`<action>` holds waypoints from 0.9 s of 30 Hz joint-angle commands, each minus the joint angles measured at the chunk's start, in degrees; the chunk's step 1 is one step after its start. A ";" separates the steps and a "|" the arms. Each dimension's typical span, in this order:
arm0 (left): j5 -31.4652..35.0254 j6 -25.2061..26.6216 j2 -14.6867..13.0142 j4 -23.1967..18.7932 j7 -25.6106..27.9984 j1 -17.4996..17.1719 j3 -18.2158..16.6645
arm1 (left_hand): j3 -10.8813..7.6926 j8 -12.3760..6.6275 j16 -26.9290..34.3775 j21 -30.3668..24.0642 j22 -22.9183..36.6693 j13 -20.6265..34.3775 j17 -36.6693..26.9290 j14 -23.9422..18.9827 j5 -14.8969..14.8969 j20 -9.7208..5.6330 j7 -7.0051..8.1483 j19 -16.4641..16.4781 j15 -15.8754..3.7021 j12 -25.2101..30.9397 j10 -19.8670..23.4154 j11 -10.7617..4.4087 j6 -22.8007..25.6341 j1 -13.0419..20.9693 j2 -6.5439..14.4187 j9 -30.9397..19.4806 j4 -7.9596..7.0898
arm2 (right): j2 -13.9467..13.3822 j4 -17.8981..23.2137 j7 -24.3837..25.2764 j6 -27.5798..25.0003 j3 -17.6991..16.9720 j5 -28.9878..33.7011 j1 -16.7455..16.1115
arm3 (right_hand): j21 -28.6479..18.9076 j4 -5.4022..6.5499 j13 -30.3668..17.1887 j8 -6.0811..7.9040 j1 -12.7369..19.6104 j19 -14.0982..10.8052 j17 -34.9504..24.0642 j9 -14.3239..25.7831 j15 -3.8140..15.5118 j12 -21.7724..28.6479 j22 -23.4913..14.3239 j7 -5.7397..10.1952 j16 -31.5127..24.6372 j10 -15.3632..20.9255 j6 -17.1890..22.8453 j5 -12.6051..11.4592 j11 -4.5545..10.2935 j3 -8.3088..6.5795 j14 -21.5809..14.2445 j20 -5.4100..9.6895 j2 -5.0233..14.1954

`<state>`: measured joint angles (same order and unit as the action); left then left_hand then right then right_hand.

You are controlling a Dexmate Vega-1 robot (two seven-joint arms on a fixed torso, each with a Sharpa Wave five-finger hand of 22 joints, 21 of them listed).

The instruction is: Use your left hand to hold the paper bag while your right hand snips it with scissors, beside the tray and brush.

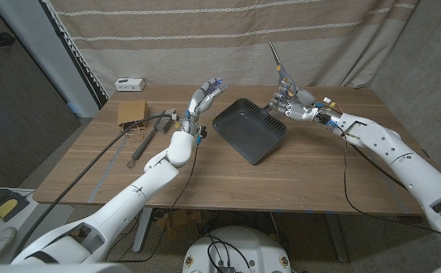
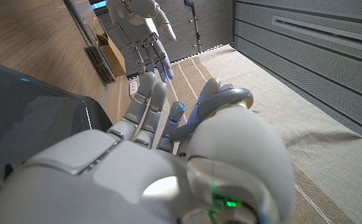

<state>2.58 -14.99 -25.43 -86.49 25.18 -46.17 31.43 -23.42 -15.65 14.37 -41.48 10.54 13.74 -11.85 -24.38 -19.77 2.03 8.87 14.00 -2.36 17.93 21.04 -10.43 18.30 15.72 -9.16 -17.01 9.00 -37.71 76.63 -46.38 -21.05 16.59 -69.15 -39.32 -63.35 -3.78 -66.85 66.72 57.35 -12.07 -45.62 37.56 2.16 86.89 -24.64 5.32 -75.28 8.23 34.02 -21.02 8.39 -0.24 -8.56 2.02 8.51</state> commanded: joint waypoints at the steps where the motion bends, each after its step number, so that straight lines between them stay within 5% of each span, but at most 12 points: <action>1: -0.21 0.08 -0.37 -0.88 -0.46 -0.35 -0.05 | 0.05 -0.13 0.02 0.33 0.14 0.07 -0.20 -0.53 -0.19 -0.20 -0.41 0.16 -7.40 -0.10 0.55 0.07 0.10 0.54 -0.07 -0.06 -0.17 | -0.08 0.17 1.20 -2.40 -0.28 -1.15 -0.11 | 0.39 -0.23 0.42 -0.07 -0.22 -0.66 0.64 -0.06 10.05 -0.39 1.05 -2.39 0.66 -0.11 -2.95 -0.76 -0.46 0.90 0.77 1.09 -1.21; 9: -0.18 0.66 -0.59 -1.69 -0.48 -0.79 -0.13 | 0.11 -0.18 0.01 0.46 0.16 0.11 -0.20 -0.57 -0.18 -0.21 -0.60 0.28 -7.39 -0.08 0.86 0.36 0.43 0.61 0.01 0.05 -0.22 | 0.28 -0.23 1.06 -3.49 -0.48 -2.13 -0.37 | 1.07 -0.45 4.29 -0.35 -0.55 -0.06 2.97 -1.40 10.26 -2.80 3.27 -1.93 3.33 -0.44 -2.40 -1.73 -1.53 1.46 1.00 0.53 -1.39; 16: -0.20 1.25 -0.74 -2.38 -0.49 -1.23 -0.16 | 0.17 -0.19 0.02 0.59 0.17 0.14 -0.21 -0.63 -0.18 -0.23 -0.73 0.30 -7.36 -0.19 0.80 0.12 0.61 0.64 0.06 0.14 -0.27 | 0.43 -0.12 1.15 -3.08 -0.68 -2.03 -0.66 | 1.31 -0.54 8.87 0.35 0.11 0.93 4.99 -3.53 10.32 -4.87 5.21 -1.41 5.46 0.13 1.83 -2.17 -2.12 0.58 0.55 0.08 0.81; 19: -0.12 1.41 -0.77 -2.58 -0.41 -1.35 -0.16 | 0.20 -0.14 0.01 0.65 0.18 0.15 -0.21 -0.63 -0.17 -0.21 -0.63 0.30 -7.33 -0.23 0.77 0.23 0.58 0.63 0.07 0.18 -0.30 | 0.37 -0.18 0.91 -2.69 -0.62 -1.65 -0.62 | 1.51 -0.32 12.83 0.66 -0.16 2.49 7.73 -4.68 10.39 -7.90 6.48 -0.97 9.26 -1.03 3.43 -2.12 -3.75 0.42 0.60 -0.70 0.92; 27: 0.08 1.70 -0.73 -2.70 -0.24 -1.46 -0.06 | 0.27 -0.11 0.00 0.78 0.20 0.18 -0.21 -0.65 -0.16 -0.21 -0.61 0.36 -7.31 -0.33 0.74 0.24 0.68 0.65 0.11 0.27 -0.34 | 0.62 -0.75 -0.32 -1.74 -0.55 -1.19 -0.41 | 2.65 0.39 20.40 1.34 -1.43 7.80 13.93 -5.54 9.36 -13.76 9.01 -0.65 19.00 -1.92 4.09 -2.27 -4.14 0.58 2.76 -3.35 0.48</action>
<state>2.40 -13.83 -26.11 -88.73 24.76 -47.33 31.33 -23.28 -15.65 14.37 -41.04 10.53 13.73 -11.85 -24.69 -19.77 2.03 8.57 14.00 -2.67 17.93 21.44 -10.02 18.61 15.72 -9.16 -16.75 8.85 -37.39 76.40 -45.48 -23.88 16.05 -70.92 -39.80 -61.17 -3.71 -48.20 67.63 56.71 -6.06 -33.06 32.23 2.15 74.44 -16.18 4.42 -58.73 6.43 37.70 -22.90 4.69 0.31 -6.65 -0.43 9.21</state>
